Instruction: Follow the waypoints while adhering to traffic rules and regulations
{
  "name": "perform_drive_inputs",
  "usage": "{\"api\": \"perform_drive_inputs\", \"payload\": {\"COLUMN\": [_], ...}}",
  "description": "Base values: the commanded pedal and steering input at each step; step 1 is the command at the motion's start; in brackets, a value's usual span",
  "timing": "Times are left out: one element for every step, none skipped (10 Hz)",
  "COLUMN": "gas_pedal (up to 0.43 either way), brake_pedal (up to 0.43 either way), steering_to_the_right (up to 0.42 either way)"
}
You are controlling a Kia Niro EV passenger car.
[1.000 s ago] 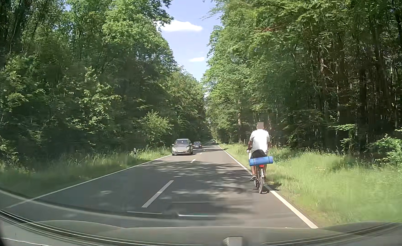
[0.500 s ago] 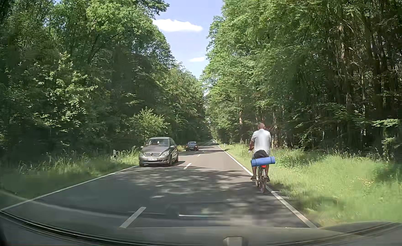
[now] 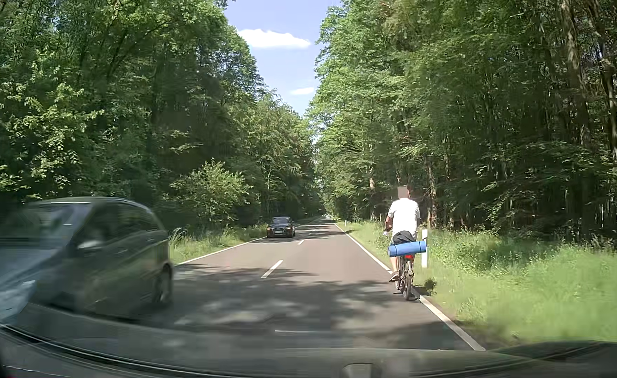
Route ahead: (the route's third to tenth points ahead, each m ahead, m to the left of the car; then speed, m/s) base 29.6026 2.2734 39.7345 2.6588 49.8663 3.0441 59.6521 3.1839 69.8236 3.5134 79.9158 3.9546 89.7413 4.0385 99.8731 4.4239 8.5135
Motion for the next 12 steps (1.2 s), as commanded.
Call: {"api": "perform_drive_inputs", "payload": {"gas_pedal": [0.157, 0.177, 0.197, 0.197, 0.209, 0.220, 0.240, 0.260, 0.287, 0.319, 0.339, 0.339], "brake_pedal": [0.030, 0.030, 0.030, 0.030, 0.030, 0.030, 0.030, 0.030, 0.030, 0.030, 0.030, 0.030], "steering_to_the_right": [0.000, -0.001, -0.003, -0.009, -0.013, -0.021, -0.029, -0.039, -0.045, -0.050, -0.052, -0.054]}}
